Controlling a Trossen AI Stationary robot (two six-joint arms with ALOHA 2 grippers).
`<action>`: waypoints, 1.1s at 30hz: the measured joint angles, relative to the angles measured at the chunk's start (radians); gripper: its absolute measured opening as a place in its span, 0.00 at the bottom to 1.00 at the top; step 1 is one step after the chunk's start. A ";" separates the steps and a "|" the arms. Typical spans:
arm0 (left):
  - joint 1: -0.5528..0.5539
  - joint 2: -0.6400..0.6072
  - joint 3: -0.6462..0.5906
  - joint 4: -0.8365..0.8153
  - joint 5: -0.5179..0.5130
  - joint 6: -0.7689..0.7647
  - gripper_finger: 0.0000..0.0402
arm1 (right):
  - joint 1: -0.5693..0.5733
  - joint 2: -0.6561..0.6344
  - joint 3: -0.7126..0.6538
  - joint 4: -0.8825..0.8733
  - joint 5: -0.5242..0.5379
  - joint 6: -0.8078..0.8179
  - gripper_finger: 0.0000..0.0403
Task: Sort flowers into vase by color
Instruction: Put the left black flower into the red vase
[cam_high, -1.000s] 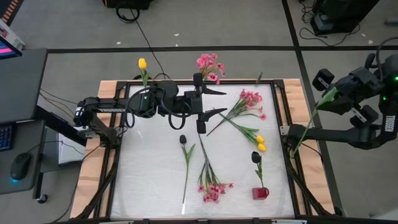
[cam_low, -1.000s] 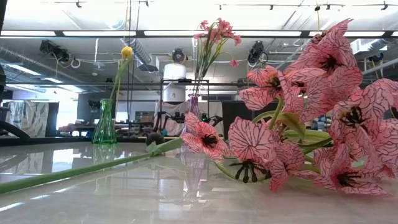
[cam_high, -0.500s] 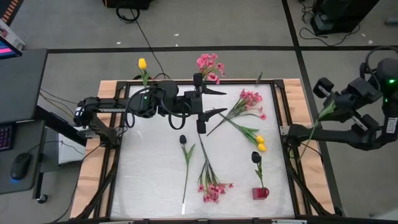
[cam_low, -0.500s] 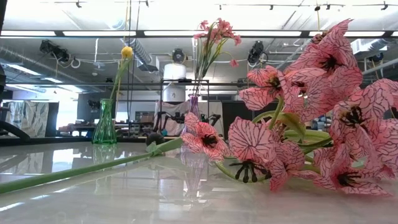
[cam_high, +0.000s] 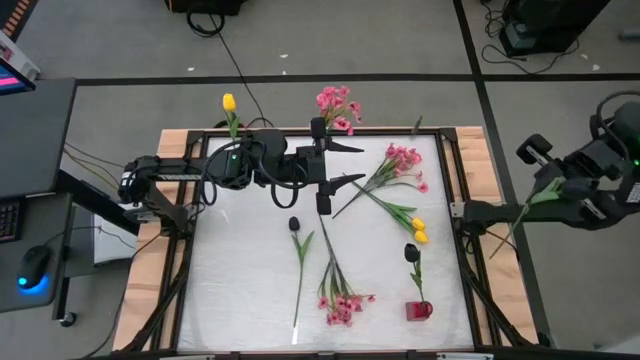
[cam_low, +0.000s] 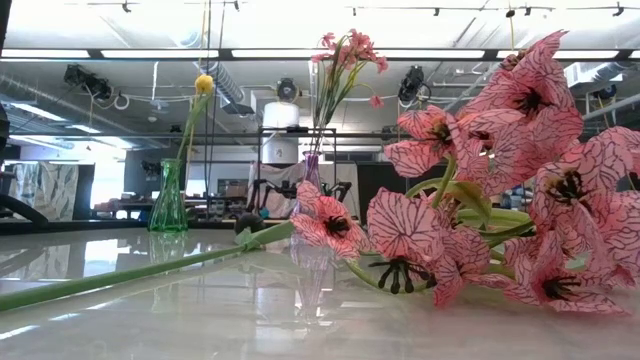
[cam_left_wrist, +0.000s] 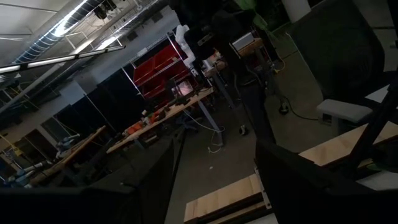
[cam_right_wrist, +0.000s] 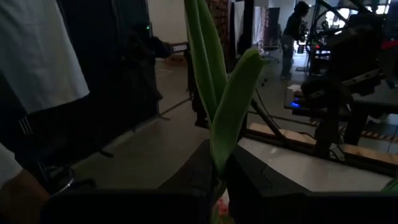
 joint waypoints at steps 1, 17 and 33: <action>0.000 0.000 0.000 0.000 0.000 0.000 0.58 | 0.013 -0.011 -0.008 -0.002 0.009 -0.007 0.11; 0.000 0.000 0.000 0.000 0.000 0.000 0.58 | 0.055 -0.311 -0.400 0.119 0.061 -0.031 0.11; 0.000 0.000 0.000 0.000 0.000 0.000 0.58 | 0.072 -0.419 -0.716 0.392 -0.004 0.103 0.11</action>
